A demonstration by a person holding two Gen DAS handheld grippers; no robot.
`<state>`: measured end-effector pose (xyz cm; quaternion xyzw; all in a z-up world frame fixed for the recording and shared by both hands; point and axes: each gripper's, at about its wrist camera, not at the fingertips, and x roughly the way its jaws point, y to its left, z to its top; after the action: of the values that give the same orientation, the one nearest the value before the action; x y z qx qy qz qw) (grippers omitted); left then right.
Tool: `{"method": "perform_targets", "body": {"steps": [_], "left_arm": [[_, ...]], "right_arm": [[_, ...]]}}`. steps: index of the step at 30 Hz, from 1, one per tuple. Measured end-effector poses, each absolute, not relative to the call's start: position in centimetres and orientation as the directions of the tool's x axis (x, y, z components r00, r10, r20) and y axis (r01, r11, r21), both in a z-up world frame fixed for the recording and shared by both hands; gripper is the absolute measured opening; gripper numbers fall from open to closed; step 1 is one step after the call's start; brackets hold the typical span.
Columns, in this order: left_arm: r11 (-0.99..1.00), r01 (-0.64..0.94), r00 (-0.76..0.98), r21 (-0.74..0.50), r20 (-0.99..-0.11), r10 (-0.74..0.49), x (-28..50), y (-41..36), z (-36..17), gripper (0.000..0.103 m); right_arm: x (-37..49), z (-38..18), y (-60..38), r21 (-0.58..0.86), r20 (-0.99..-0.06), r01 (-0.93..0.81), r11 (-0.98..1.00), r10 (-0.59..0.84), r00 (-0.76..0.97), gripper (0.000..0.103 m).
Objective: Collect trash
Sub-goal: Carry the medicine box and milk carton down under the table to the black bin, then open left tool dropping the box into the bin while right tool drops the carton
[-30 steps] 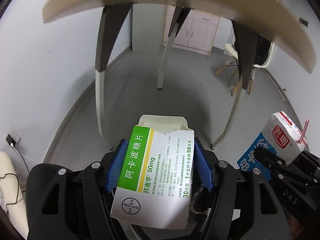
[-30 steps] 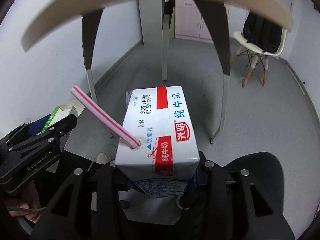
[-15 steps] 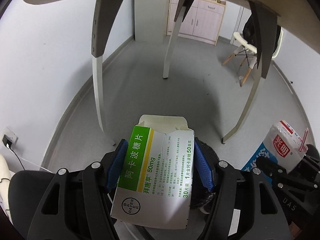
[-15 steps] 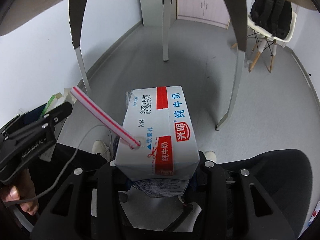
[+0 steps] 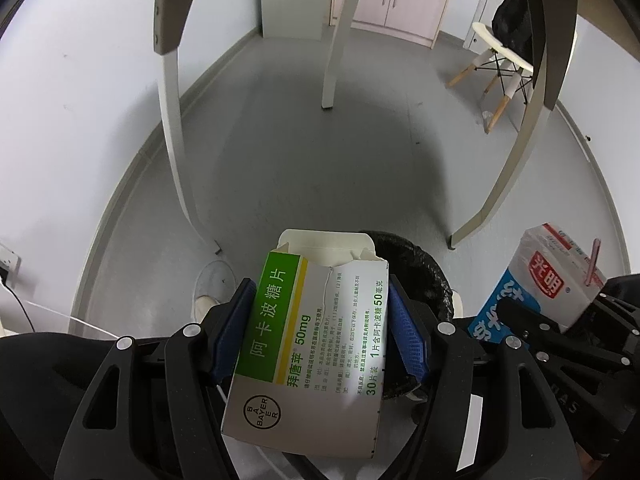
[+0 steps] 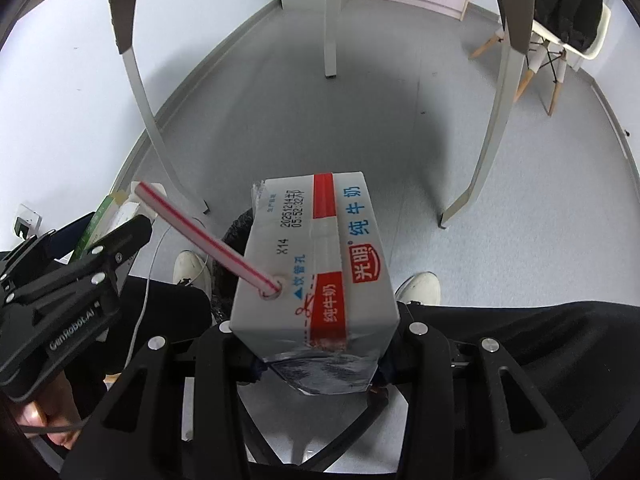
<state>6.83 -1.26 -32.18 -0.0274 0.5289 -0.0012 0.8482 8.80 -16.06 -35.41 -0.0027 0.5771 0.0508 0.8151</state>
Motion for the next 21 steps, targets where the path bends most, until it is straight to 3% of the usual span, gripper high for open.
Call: {"method": "perform_targets", "body": {"steps": [21], "left_arm": [[0.995,-0.031,0.403,-0.099,-0.912,-0.078,4.8,-2.6,-35.9,0.064]], "right_arm": [[7.9,-38.4,-16.8,0.055,-0.955,-0.089,0.995,0.078,0.287,0.039]]}}
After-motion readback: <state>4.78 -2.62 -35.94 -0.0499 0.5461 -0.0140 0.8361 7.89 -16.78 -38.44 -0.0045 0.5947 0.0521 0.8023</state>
